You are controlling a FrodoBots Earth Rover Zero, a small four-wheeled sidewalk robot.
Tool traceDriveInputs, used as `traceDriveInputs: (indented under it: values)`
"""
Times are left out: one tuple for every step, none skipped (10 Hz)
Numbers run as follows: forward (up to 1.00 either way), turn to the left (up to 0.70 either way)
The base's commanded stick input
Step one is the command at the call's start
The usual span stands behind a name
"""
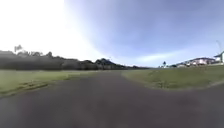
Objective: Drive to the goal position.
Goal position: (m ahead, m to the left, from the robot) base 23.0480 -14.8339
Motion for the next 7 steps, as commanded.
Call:
traceDriveInputs:
  values:
    - [1.00, 0.00]
    - [1.00, 0.00]
    - [1.00, 0.00]
    - [1.00, 0.00]
    - [1.00, 0.00]
    - [1.00, 0.00]
    - [1.00, 0.00]
